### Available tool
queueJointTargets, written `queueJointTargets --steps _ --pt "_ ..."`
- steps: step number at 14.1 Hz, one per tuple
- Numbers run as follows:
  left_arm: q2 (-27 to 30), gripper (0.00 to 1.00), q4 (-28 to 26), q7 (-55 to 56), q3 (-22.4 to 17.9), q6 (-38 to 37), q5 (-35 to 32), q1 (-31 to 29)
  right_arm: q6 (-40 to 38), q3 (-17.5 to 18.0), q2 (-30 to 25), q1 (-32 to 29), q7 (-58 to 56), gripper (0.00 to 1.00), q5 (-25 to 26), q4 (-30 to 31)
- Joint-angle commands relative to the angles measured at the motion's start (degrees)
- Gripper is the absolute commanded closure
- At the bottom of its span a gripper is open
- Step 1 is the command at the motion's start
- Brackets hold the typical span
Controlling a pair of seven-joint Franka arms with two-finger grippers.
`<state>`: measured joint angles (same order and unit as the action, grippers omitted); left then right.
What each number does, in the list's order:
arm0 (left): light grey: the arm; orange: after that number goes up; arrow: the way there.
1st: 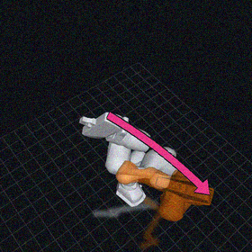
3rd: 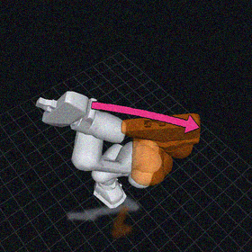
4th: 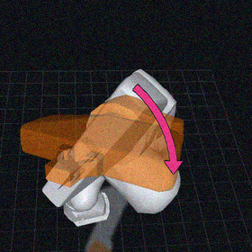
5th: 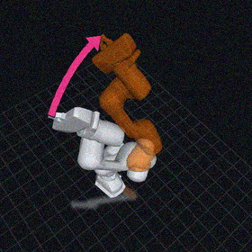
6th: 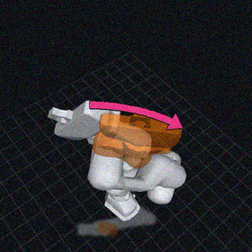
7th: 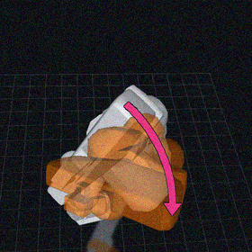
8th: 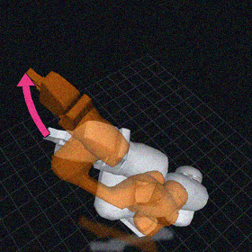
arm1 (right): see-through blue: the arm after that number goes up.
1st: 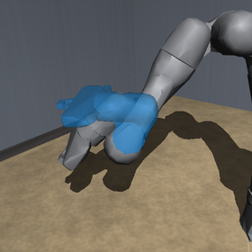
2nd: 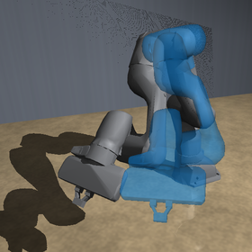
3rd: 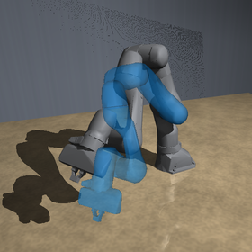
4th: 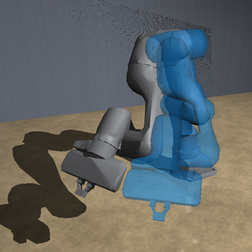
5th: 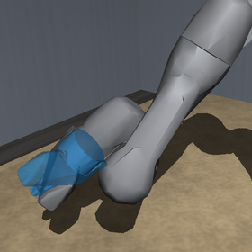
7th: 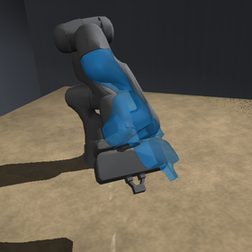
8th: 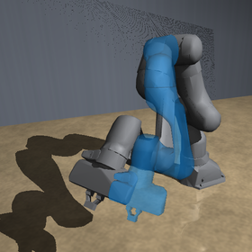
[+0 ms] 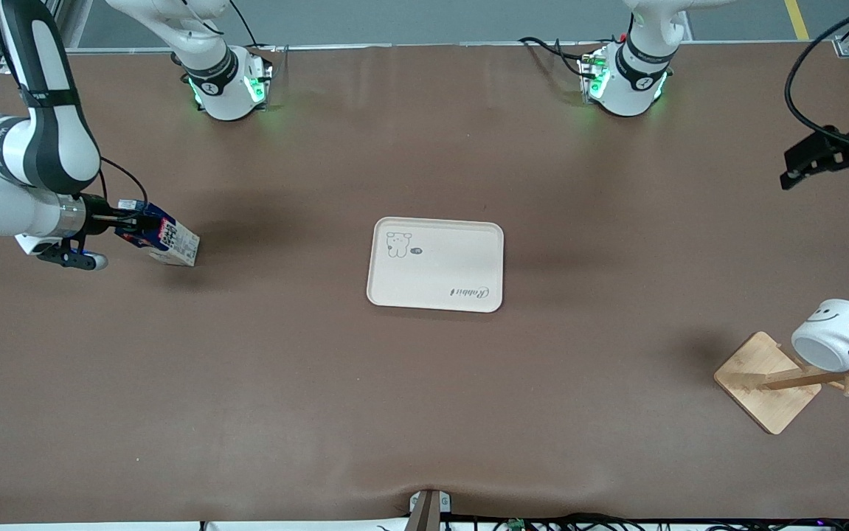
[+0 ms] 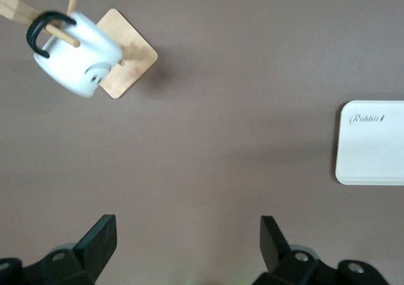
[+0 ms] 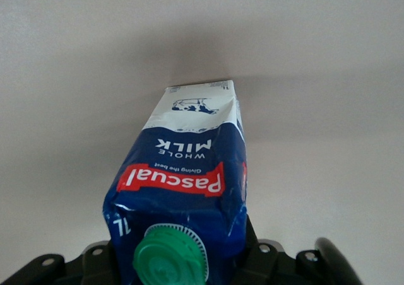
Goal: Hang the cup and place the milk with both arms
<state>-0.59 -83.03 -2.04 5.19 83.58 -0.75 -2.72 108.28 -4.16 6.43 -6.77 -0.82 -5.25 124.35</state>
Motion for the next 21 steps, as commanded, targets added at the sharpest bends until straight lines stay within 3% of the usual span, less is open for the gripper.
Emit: queueJointTargets --steps 1,3,8,11,12,14,16,21 --pt "4.62 0.00 -5.65 0.55 -2.81 0.35 -0.66 3.15 0.27 1.26 -1.42 -1.49 -0.50 0.01 1.12 1.52" --pt "5.77 0.00 -6.79 0.63 -3.17 0.35 -0.75 4.03 -1.83 1.35 -1.42 -1.31 -0.59 0.00 1.12 0.38" --pt "8.50 0.00 -9.96 1.42 -2.99 0.53 -0.66 4.39 -15.35 1.70 -0.46 -0.35 -0.33 0.00 0.85 -11.73" --pt "8.14 0.00 -9.26 1.42 -2.56 0.18 -0.13 3.60 -27.03 1.62 1.56 2.55 -0.32 0.00 1.11 -24.72" --pt "8.14 0.00 -9.35 1.60 -2.56 -0.09 -0.13 3.68 -28.98 1.70 3.05 3.77 0.20 0.00 0.42 -29.29" --pt "8.06 0.00 -9.35 2.82 -2.47 -1.32 -0.56 3.95 -29.71 1.62 3.50 5.80 -0.15 0.00 1.47 -32.66" --pt "8.14 0.00 -9.35 4.14 -2.12 -1.41 -0.66 4.04 -34.33 1.53 4.81 5.19 -0.32 0.00 1.12 -42.83" --pt "8.32 0.00 -9.08 8.36 0.17 -1.93 -0.83 3.86 -41.66 1.26 3.94 5.54 -0.32 0.00 1.90 -55.43"
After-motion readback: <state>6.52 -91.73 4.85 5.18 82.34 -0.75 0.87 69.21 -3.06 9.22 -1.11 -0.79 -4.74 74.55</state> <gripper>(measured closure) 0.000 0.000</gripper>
